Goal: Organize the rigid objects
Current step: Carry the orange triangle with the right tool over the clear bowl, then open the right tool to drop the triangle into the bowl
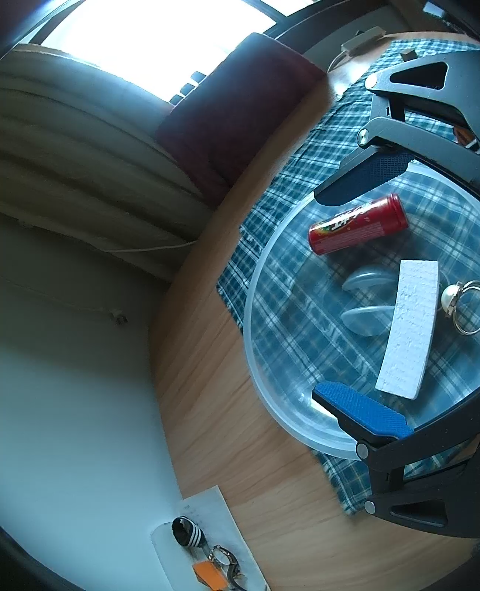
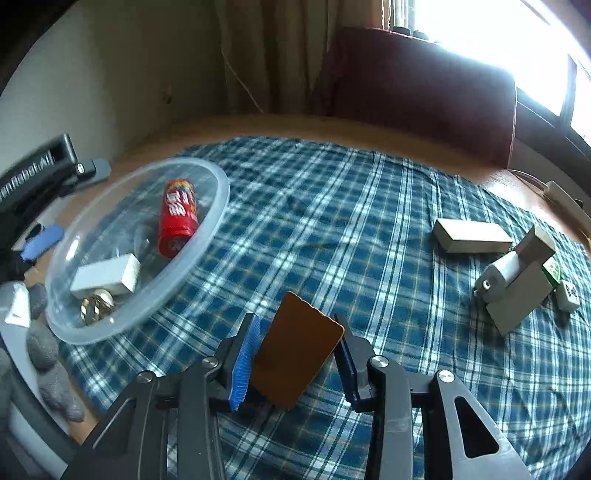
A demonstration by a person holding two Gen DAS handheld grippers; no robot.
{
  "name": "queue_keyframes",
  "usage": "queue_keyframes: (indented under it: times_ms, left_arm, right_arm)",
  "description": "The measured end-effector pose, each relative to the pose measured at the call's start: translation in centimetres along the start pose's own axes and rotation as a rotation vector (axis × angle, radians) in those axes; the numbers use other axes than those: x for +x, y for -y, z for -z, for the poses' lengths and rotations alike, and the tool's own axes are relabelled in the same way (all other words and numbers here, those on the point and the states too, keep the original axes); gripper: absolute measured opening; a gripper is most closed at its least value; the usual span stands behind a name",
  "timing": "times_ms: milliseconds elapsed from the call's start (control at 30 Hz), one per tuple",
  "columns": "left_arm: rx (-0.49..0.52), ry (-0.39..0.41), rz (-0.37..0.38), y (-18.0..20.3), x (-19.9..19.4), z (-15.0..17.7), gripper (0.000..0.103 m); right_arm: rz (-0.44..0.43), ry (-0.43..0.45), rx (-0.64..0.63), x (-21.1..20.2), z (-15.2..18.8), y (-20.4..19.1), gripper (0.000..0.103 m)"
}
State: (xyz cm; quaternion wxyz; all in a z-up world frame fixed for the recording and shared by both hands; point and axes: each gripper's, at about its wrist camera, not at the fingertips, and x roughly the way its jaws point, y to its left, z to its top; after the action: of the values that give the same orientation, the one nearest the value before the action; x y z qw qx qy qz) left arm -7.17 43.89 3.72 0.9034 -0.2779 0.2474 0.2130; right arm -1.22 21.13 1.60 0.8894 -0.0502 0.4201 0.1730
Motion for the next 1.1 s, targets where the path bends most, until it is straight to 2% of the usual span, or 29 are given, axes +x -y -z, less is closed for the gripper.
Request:
queue_keyframes:
  times_ms: [67, 233, 567, 633, 733, 1100]
  left_arm:
    - [-0.004, 0.008, 0.0, 0.0, -0.2, 0.0, 0.097]
    - [-0.029, 0.019, -0.004, -0.6, -0.5, -0.2, 0.097]
    - [-0.135, 0.035, -0.013, -2.8, -0.8, -0.8, 0.097]
    - [-0.169, 0.038, -0.015, -3.5, -0.8, -0.9, 0.097]
    - [-0.203, 0.042, -0.016, -4.1, -0.9, -1.0, 0.097]
    - [-0.169, 0.014, -0.011, -3.4, -0.4, -1.0, 0.097]
  right_arm:
    - [-0.024, 0.025, -0.003, -1.5, 0.0, 1.0, 0.042]
    - [-0.111, 0.077, -0.021, -3.1, -2.1, -0.4, 0.042]
    - [-0.306, 0.046, -0.085, -1.0, -4.5, -4.9, 0.043]
    - [-0.338, 0.036, -0.086, -0.5, -4.5, -5.2, 0.046]
    - [-0.333, 0.042, -0.081, -0.3, -4.3, -4.9, 0.048]
    - [-0.241, 0.034, 0.002, -0.7, -2.6, -0.7, 0.051]
